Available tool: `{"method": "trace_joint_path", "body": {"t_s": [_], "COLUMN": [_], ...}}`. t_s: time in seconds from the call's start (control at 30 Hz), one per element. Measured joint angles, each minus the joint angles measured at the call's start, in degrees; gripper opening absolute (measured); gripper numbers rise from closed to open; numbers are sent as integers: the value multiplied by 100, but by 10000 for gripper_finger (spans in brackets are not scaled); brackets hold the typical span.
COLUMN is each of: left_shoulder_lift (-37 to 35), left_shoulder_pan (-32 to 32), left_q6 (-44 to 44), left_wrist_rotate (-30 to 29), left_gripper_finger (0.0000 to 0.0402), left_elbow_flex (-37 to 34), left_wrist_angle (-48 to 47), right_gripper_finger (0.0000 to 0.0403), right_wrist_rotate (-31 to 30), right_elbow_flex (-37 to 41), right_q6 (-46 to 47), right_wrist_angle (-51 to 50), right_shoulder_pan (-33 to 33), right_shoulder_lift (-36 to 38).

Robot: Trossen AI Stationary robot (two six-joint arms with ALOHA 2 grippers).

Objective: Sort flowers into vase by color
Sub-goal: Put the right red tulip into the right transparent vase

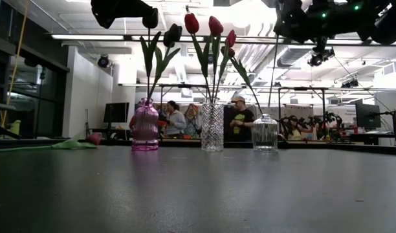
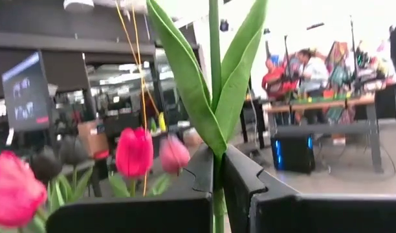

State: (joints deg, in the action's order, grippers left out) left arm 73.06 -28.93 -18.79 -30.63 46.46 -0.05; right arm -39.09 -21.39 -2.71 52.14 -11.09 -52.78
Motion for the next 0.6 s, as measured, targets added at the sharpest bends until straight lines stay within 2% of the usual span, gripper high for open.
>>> {"method": "trace_joint_path", "body": {"t_s": [0.37, 0.6], "left_shoulder_lift": [0, 0], "left_shoulder_pan": [2, 1], "left_q6": [39, 47], "left_wrist_rotate": [-2, -2], "left_gripper_finger": [239, 239], "left_elbow_flex": [0, 1], "left_wrist_angle": [-4, -10], "right_gripper_finger": [0, 0], "right_wrist_rotate": [-40, -75], "right_elbow_flex": [-2, -2], "right_q6": [-672, -1041], "right_wrist_angle": [1314, 1691], "right_shoulder_pan": [-109, -129], "right_shoulder_lift": [-1097, -1282]}}
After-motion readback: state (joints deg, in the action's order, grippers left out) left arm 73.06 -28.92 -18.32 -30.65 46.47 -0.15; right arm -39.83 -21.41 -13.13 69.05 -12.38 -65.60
